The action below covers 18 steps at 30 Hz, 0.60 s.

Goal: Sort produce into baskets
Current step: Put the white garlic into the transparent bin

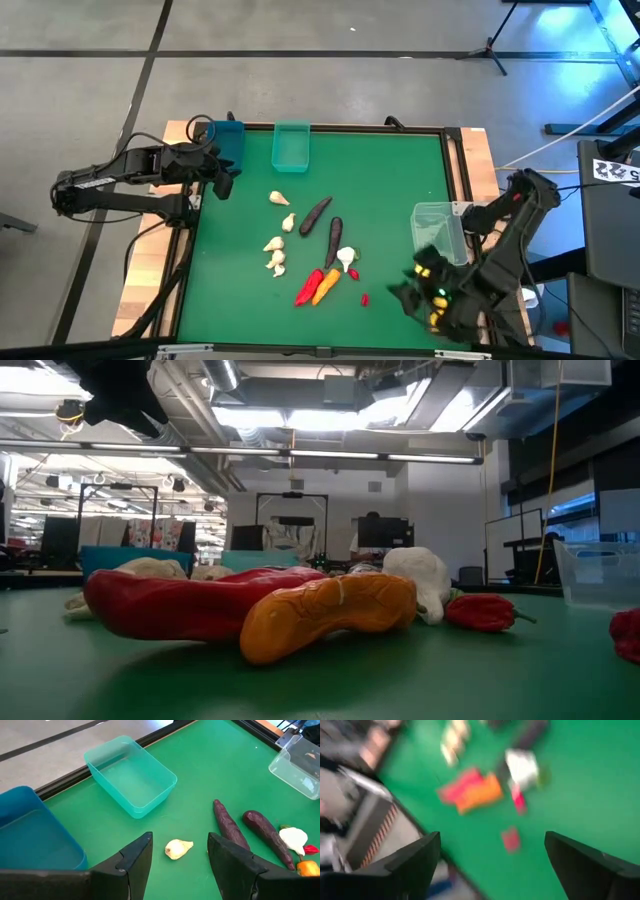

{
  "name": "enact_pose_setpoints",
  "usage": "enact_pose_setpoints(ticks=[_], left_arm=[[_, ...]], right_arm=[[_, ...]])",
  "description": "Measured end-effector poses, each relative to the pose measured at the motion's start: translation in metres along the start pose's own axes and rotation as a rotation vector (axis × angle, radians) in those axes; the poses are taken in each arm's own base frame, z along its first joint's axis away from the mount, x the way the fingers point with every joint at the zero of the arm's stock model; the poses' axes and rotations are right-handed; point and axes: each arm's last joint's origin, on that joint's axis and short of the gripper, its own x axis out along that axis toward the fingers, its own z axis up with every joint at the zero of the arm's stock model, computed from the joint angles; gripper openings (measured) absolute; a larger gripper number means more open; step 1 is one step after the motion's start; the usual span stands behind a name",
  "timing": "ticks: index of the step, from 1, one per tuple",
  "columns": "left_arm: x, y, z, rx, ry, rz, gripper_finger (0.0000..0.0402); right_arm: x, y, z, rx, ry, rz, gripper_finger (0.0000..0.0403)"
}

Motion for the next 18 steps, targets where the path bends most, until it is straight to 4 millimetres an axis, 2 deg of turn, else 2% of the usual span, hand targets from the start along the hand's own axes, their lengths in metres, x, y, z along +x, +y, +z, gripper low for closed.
enact_pose_setpoints(ticks=[4,7,12,18], left_arm=[[0.000,0.000,0.000,0.015,0.005,-0.009,0.0185],[0.000,-0.001,-0.001,0.025,0.025,-0.043,0.0185],[0.000,-0.002,-0.001,0.026,0.043,-0.074,0.0185],[0.000,-0.002,-0.001,0.027,0.045,-0.074,0.0185]], right_arm=[[0.010,0.018,0.037,-0.131,-0.222,0.044,0.0356],[0.030,0.026,0.062,-0.251,-0.252,0.004,0.0356],[0.070,0.033,0.090,-0.400,-0.132,-0.040,0.0356],[0.105,0.030,0.096,-0.490,0.045,-0.089,0.0356]])
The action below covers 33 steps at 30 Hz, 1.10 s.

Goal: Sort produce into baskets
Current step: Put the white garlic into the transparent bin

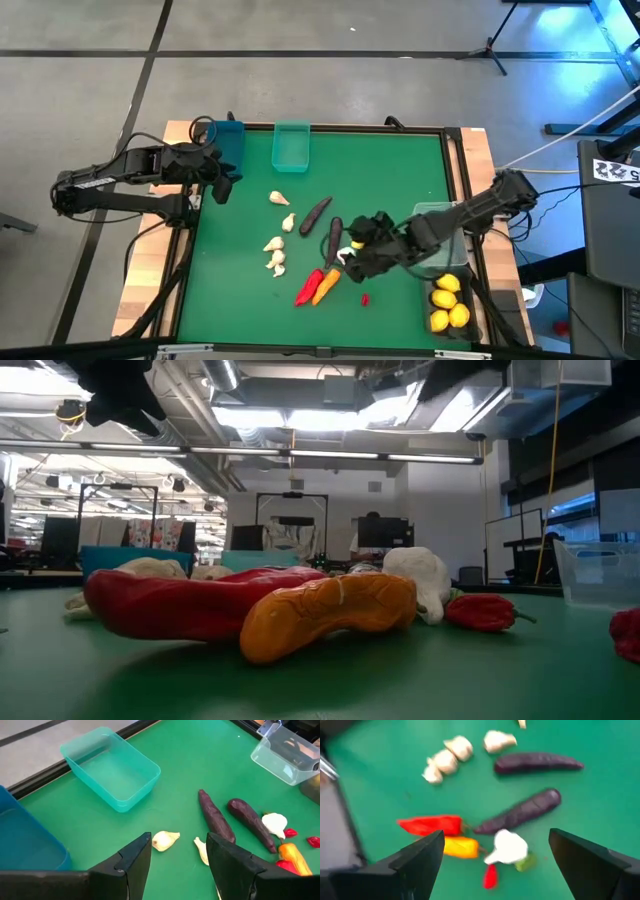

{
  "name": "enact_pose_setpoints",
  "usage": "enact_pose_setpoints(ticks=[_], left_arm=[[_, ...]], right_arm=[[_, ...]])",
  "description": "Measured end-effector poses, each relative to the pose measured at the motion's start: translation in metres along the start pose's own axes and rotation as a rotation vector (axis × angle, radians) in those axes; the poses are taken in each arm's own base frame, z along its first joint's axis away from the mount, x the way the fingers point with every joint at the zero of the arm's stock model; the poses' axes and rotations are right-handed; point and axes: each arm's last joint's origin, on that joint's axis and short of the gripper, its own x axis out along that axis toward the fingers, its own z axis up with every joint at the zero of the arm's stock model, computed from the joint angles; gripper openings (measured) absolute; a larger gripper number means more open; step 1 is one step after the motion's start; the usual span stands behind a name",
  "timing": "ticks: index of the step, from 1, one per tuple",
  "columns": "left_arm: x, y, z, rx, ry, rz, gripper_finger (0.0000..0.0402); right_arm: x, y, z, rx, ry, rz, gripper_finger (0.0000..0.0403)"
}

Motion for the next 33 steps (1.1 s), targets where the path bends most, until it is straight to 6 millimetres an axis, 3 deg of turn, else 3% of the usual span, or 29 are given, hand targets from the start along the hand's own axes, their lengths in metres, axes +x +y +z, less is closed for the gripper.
enact_pose_setpoints(ticks=[10,16,21,29,33], left_arm=[[0.000,0.000,0.000,0.000,0.001,0.000,0.0185],[0.000,0.000,0.000,0.009,0.004,0.002,0.0185],[0.000,0.000,0.000,0.010,0.005,0.002,0.0185],[0.000,0.000,0.000,0.010,0.004,0.004,0.0185],[0.000,0.000,0.000,0.010,0.002,0.007,0.0185]], right_arm=[[0.089,0.000,-0.002,-0.201,0.251,-0.003,0.0356],[0.131,-0.011,-0.006,-0.236,0.374,-0.053,0.0356],[0.146,-0.020,-0.009,-0.217,0.480,-0.061,0.0356],[0.151,-0.022,-0.011,-0.274,0.483,-0.083,0.0354],[0.155,-0.026,-0.016,-0.276,0.497,-0.096,0.0332]])
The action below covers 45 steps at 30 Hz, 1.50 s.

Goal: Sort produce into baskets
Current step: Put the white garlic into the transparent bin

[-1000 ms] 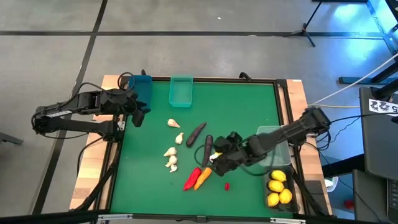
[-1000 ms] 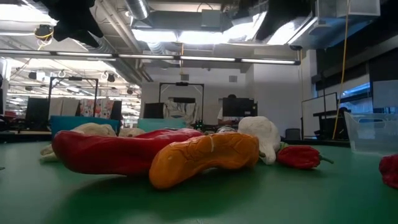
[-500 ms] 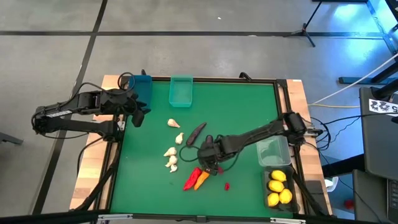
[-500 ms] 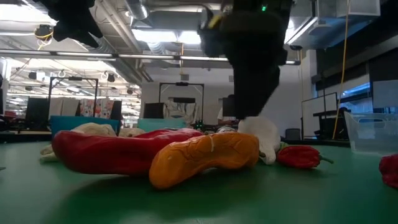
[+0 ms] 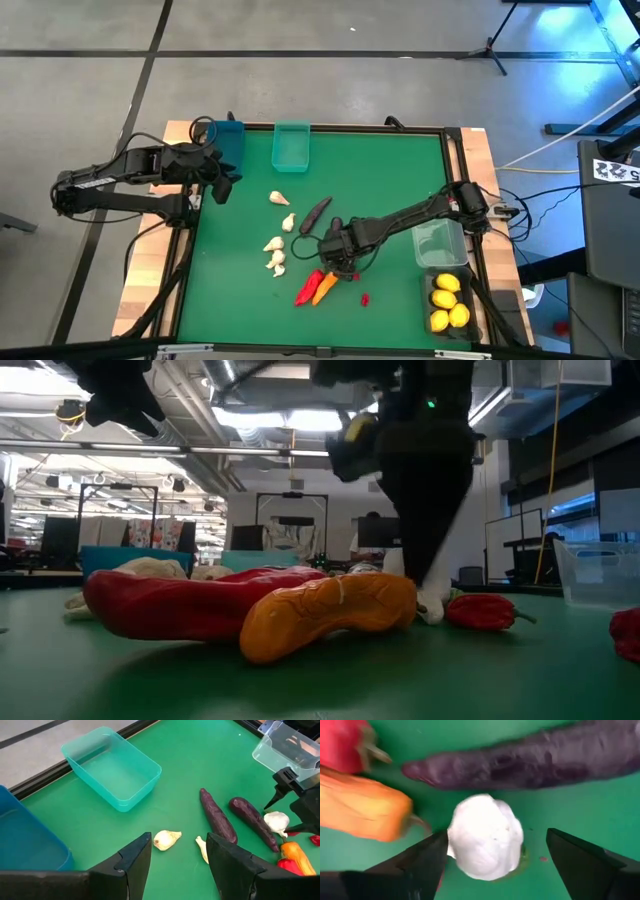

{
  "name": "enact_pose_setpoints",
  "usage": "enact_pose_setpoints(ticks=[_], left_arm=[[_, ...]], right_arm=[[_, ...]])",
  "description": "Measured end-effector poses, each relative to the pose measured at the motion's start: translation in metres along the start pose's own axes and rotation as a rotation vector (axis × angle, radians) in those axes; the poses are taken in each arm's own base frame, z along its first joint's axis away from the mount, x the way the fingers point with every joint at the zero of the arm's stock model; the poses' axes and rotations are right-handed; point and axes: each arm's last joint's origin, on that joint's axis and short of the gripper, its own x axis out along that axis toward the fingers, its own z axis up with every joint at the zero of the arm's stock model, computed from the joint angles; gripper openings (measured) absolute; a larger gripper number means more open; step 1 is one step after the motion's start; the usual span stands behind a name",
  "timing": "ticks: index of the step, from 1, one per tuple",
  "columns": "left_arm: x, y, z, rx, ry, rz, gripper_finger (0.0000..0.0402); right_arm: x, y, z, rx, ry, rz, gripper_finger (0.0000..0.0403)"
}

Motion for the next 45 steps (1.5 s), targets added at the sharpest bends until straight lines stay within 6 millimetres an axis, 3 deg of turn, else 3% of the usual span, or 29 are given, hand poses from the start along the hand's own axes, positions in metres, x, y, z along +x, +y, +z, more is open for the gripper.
enact_pose_setpoints(ticks=[5,14,21,27,33,40,45], left_arm=[[0.000,0.000,0.000,0.000,0.000,0.001,0.0185],[0.000,0.000,0.000,0.000,-0.001,0.001,0.0185],[0.000,0.000,0.000,0.001,-0.001,0.002,0.0185],[0.000,0.000,0.000,0.009,0.000,0.003,0.0185],[0.000,0.000,0.000,0.011,0.000,0.002,0.0185],[0.000,0.000,0.000,0.011,-0.001,0.002,0.0185],[0.000,0.000,0.000,0.010,-0.001,0.002,0.0185]], right_arm=[[0.009,-0.003,-0.005,0.005,0.020,-0.007,0.0288],[0.008,-0.002,-0.004,0.009,0.013,0.005,0.0199],[-0.006,0.002,0.003,-0.002,-0.007,0.036,0.0202],[-0.038,-0.003,-0.002,-0.022,-0.014,0.041,0.0204],[-0.089,-0.023,-0.024,0.023,-0.009,-0.009,0.0204],[-0.153,-0.063,-0.071,0.164,-0.012,-0.146,0.0214],[-0.172,-0.092,-0.112,0.336,-0.002,-0.171,0.0211]])
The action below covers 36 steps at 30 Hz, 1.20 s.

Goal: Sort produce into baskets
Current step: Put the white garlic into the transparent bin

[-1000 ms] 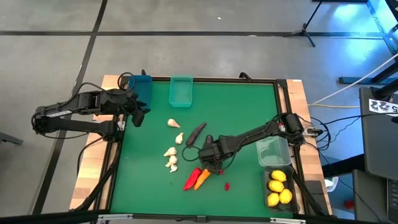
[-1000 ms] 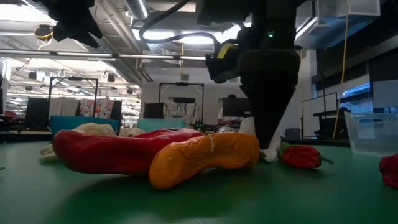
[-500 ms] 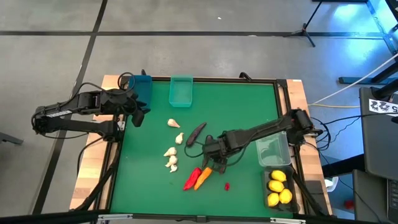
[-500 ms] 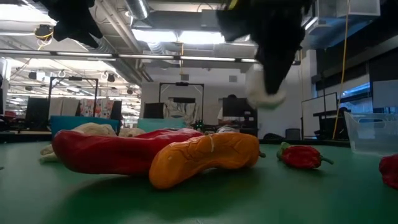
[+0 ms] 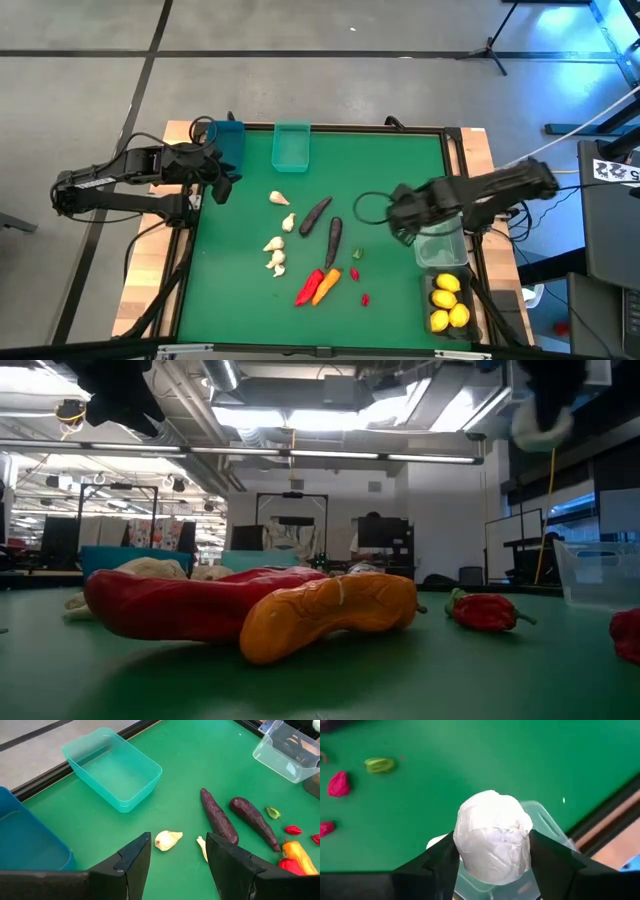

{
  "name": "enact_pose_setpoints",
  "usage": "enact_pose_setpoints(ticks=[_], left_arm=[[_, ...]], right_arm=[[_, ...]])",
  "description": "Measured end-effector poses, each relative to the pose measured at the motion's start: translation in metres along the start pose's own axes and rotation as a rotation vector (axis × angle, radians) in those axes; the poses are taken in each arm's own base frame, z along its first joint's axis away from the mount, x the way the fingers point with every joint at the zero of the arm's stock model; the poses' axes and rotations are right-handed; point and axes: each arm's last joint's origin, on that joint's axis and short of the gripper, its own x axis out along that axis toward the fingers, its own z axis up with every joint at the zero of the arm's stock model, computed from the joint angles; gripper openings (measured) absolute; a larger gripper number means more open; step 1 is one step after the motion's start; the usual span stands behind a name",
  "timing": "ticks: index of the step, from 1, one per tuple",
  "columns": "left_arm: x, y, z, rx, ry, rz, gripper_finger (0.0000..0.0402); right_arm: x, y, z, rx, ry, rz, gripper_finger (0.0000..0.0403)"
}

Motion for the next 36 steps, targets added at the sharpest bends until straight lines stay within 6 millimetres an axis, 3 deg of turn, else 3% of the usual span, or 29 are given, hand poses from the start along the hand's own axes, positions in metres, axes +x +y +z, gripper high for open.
enact_pose_setpoints(ticks=[8,19,26,29,36], left_arm=[[0.000,0.000,0.000,-0.021,0.000,0.000,0.0185],[0.000,0.000,0.000,-0.024,-0.003,0.005,0.0185],[0.000,0.001,0.000,-0.027,-0.015,0.026,0.0185],[0.000,0.001,0.000,-0.027,-0.015,0.026,0.0185],[0.000,0.001,0.000,-0.027,-0.015,0.026,0.0185]], right_arm=[[0.023,-0.043,-0.038,0.290,0.058,0.003,0.0215],[0.065,-0.046,-0.050,0.667,0.104,-0.157,0.0216],[0.083,-0.046,-0.055,0.764,0.127,-0.214,0.0218],[0.086,-0.046,-0.056,0.767,0.148,-0.207,0.0237],[0.087,-0.045,-0.056,0.770,0.153,-0.198,0.0322]])
